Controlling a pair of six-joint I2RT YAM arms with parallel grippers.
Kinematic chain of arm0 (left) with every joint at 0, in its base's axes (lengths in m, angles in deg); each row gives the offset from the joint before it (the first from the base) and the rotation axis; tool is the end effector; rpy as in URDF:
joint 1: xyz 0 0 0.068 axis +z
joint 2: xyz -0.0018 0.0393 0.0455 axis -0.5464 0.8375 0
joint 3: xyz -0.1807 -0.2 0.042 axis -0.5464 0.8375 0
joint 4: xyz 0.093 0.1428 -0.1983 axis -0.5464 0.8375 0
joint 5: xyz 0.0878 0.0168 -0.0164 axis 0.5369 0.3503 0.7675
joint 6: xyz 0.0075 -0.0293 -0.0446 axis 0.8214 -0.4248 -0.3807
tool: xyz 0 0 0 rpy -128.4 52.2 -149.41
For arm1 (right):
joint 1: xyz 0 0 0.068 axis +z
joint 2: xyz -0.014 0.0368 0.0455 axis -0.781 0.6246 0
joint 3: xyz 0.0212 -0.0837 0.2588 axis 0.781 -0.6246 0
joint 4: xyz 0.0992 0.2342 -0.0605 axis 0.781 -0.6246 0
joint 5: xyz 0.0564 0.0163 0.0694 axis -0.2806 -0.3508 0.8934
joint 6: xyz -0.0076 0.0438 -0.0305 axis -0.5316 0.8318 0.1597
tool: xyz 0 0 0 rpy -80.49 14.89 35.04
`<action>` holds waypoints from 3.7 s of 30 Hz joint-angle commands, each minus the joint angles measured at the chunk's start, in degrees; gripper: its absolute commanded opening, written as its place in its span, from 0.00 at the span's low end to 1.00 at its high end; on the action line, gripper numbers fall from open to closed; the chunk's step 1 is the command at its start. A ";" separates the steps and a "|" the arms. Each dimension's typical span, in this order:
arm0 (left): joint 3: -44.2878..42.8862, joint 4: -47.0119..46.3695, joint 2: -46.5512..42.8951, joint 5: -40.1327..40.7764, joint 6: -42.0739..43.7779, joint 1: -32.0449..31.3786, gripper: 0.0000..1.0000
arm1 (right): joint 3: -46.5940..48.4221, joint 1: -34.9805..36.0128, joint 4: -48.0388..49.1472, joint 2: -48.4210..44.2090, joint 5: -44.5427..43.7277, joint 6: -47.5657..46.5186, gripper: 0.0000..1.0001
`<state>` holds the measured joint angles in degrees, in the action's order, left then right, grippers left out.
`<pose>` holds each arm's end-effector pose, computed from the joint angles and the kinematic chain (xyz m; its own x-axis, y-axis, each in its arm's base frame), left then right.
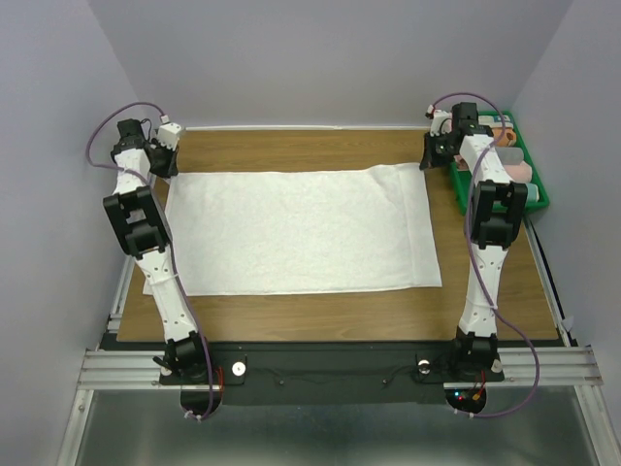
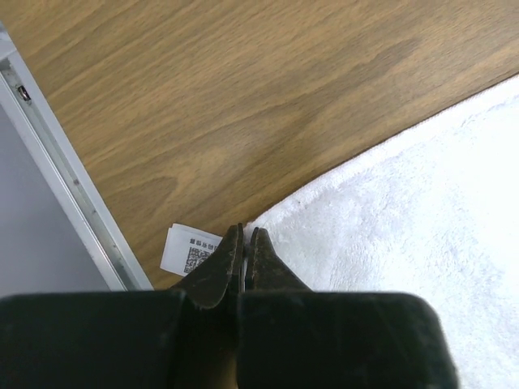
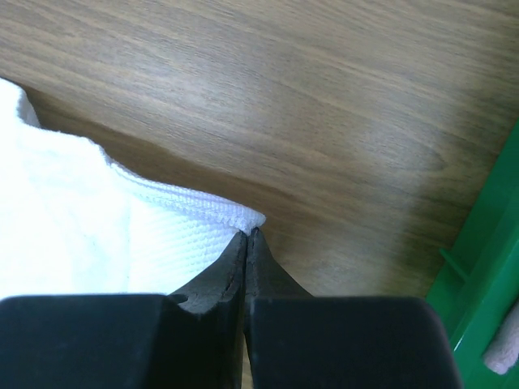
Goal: Roll the towels
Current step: Fold the towel
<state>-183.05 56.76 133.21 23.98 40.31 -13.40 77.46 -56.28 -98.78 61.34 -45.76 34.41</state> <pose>0.5264 0.1700 0.1895 -0.4856 0.4550 -0.7464 0.4854 0.8505 0.2026 0.5331 -0.0317 0.2048 -0.7586 -0.1781 -0.6268 -0.3560 0.9190 0.1696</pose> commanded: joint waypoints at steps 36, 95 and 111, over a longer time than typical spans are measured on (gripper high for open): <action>42.48 20.27 -50.85 -12.96 42.14 17.00 0.00 | -47.64 -0.87 0.15 -47.83 7.70 -17.17 0.00; 73.10 11.41 -59.05 3.91 75.48 30.28 0.00 | -66.92 -1.14 -3.45 -48.12 4.18 -28.17 0.01; 63.53 15.96 -58.16 -0.56 73.18 30.46 0.00 | -63.33 -0.70 -5.12 -52.51 4.35 -27.38 0.01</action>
<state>-114.58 71.20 76.61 24.53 110.95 16.46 9.31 -56.63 -103.76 12.47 -40.45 7.29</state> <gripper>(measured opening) 0.041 0.013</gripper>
